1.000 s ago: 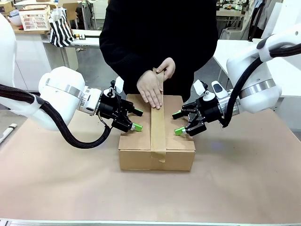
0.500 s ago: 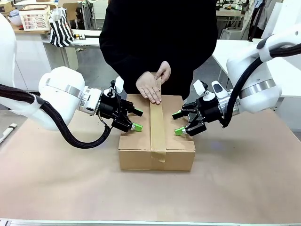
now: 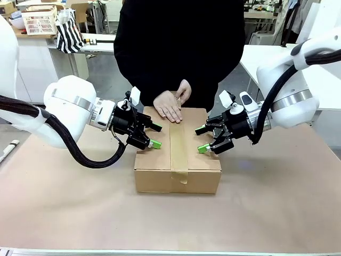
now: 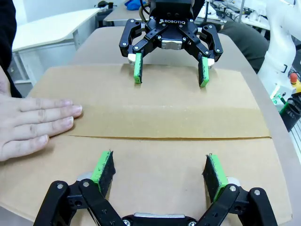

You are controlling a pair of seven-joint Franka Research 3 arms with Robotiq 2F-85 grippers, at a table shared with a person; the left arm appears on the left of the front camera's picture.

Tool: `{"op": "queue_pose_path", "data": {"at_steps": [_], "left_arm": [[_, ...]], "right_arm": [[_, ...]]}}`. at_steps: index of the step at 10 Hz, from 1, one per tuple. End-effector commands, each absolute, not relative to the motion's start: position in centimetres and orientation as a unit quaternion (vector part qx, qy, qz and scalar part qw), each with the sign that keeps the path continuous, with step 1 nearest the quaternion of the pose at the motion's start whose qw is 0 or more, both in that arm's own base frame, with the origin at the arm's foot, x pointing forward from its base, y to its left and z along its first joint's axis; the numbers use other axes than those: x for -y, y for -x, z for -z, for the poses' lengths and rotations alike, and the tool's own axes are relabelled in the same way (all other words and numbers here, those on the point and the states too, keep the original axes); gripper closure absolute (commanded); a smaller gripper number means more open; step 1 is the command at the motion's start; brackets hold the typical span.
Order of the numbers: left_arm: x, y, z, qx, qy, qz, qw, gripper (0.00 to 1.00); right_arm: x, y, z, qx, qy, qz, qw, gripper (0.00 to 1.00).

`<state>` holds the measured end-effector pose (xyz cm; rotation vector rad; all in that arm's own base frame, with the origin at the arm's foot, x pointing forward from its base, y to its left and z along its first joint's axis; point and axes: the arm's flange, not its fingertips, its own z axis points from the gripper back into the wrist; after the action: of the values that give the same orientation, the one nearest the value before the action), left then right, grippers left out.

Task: Pack the gift set into the box.
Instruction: Press and hold the closed box until the human finishes sealing it.

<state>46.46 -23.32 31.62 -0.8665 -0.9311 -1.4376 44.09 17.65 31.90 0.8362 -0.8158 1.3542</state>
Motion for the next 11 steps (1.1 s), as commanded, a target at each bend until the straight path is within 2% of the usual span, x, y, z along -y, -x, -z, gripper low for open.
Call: {"op": "queue_pose_path", "data": {"at_steps": [1, 11], "left_arm": [[23.30, -46.40, -31.43, 0.396, 0.371, 0.612, 0.575, 0.00], [23.30, -46.40, -31.43, 0.396, 0.371, 0.612, 0.575, 0.00]], "right_arm": [[-17.58, -44.07, -31.74, 0.355, -0.363, -0.590, 0.628, 0.00], [-17.58, -44.07, -31.74, 0.355, -0.363, -0.590, 0.628, 0.00]]}}
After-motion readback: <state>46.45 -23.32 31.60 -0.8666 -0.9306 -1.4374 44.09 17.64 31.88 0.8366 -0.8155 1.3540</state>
